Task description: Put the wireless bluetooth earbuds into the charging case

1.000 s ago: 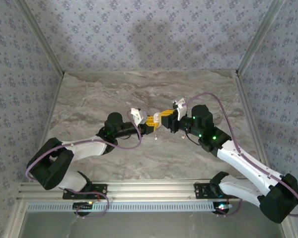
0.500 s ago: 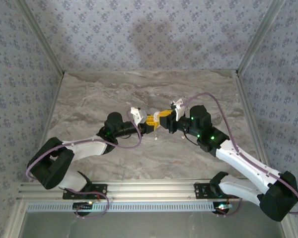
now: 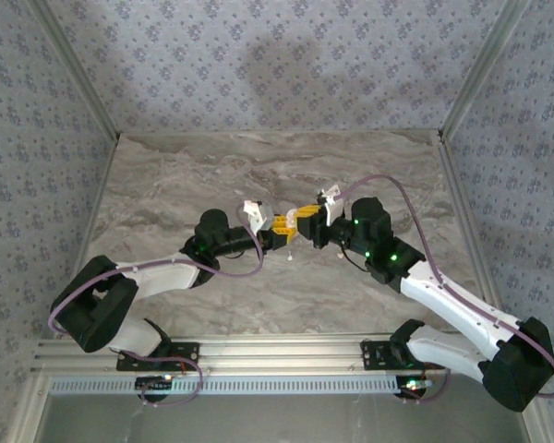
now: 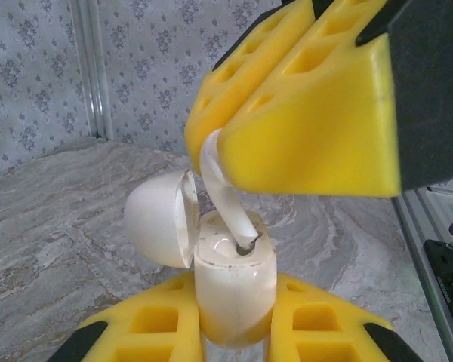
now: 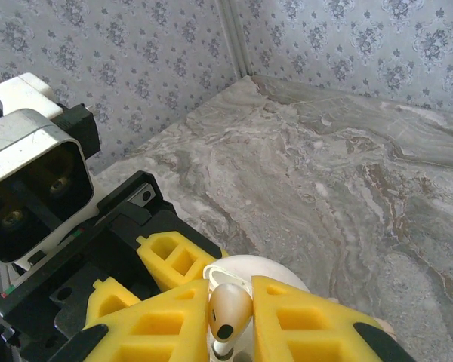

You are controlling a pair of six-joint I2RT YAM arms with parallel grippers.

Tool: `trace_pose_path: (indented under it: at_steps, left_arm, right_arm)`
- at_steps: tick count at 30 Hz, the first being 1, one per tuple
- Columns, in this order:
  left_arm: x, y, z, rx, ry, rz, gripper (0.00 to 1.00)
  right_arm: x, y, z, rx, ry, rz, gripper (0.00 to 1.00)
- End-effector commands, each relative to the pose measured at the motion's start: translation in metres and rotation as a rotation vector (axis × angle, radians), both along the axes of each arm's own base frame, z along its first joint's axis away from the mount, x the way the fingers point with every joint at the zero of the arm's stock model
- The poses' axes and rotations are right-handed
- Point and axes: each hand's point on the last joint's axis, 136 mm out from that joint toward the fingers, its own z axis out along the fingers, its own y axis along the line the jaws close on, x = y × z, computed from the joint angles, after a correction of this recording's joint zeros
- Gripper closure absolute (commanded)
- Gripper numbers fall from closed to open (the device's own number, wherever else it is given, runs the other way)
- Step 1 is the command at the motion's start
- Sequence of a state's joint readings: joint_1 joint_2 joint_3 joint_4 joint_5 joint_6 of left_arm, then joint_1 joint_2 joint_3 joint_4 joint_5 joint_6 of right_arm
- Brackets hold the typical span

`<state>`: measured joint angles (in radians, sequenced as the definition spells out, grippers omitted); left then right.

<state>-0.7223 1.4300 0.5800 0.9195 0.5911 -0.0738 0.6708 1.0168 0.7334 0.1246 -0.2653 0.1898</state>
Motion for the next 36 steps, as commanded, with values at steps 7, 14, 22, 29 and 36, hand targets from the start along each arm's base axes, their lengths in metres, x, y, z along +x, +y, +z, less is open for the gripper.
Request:
trace_pose_path:
  at_steps: [7,14,22,29,36]
  left_arm:
    - [-0.002,-0.001,0.034,-0.074,-0.067,-0.004,0.87]
    - [-0.003,0.0,0.036,-0.074,-0.074,-0.001,0.87]
    - [-0.004,0.0,0.036,-0.068,-0.083,-0.008,0.88]
    - [-0.011,-0.005,0.03,-0.013,-0.115,-0.03,0.87]
    - [-0.017,-0.008,0.022,0.03,-0.192,-0.021,0.89]
  right_arm:
    - [-0.009,0.002,-0.019,-0.054,0.011,0.035,0.79]
    - [-0.007,-0.01,-0.025,-0.088,0.012,-0.022,0.79]
    - [-0.009,-0.007,-0.027,-0.097,0.014,-0.002,0.79]
    - [-0.01,-0.005,-0.018,-0.102,-0.004,0.015,0.79]
    - [-0.014,-0.003,-0.013,-0.093,-0.012,0.038,0.79]
